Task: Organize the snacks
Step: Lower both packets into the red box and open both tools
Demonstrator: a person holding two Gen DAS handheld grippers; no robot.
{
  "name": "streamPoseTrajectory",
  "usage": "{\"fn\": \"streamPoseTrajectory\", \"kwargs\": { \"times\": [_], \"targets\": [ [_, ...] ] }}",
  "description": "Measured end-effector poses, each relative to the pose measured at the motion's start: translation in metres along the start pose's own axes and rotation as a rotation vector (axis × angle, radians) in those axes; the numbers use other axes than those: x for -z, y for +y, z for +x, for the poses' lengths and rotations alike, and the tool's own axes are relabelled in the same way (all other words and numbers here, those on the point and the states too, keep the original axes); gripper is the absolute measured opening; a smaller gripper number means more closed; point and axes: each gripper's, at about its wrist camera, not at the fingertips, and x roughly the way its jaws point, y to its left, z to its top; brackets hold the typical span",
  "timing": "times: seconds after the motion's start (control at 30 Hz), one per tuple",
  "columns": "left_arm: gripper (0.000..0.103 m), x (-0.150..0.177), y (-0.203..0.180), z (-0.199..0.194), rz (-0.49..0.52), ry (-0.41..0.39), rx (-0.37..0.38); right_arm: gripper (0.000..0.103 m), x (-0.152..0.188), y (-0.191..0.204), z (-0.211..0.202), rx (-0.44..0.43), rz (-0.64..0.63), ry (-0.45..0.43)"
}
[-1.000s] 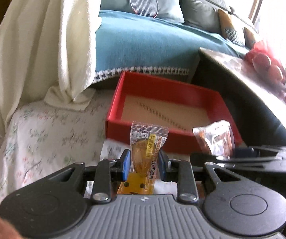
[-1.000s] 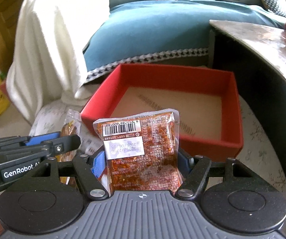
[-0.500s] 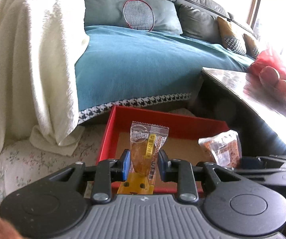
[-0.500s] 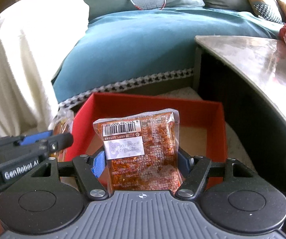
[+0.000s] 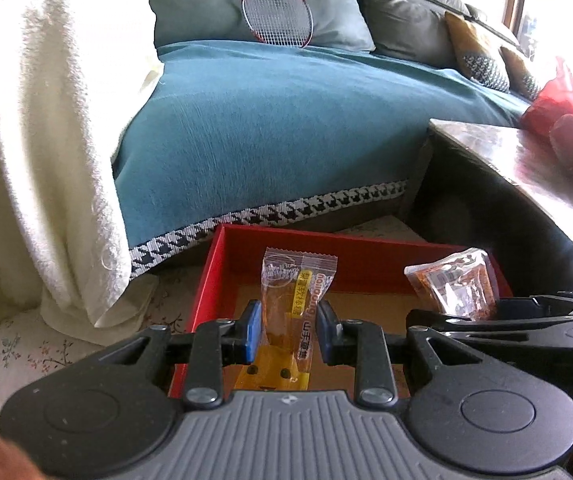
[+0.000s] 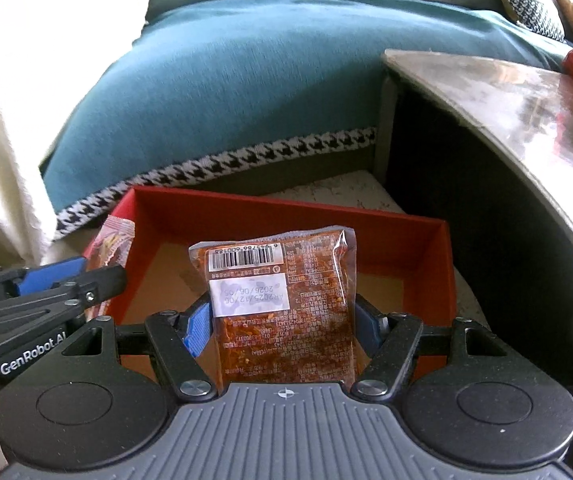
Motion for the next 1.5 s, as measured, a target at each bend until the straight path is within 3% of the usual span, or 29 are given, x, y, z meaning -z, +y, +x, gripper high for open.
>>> {"fn": "streamPoseTrajectory", "kwargs": {
  "times": [0.53,0.77,1.1,1.5],
  "targets": [
    [0.022,0.007,-0.001,0.040,0.031,0.071,-0.036,0.075,0.010,-0.011,0.046,0.063,-0.010,0.088],
    [0.023,0.012,0.002,0.052,0.033,0.122,-0.038,0.081,0.013,-0.005,0.061,0.074,-0.029,0.117],
    [0.032,0.007,0.005,0.049,0.029,0.122,-0.058,0.083,0.014,0.001,0.055,0.108,-0.053,0.079],
    [0.036,0.002,0.003,0.035,0.017,0.100,-0.043,0.086,0.018,0.002,0.032,0.133,-0.077,0.022]
  ]
}}
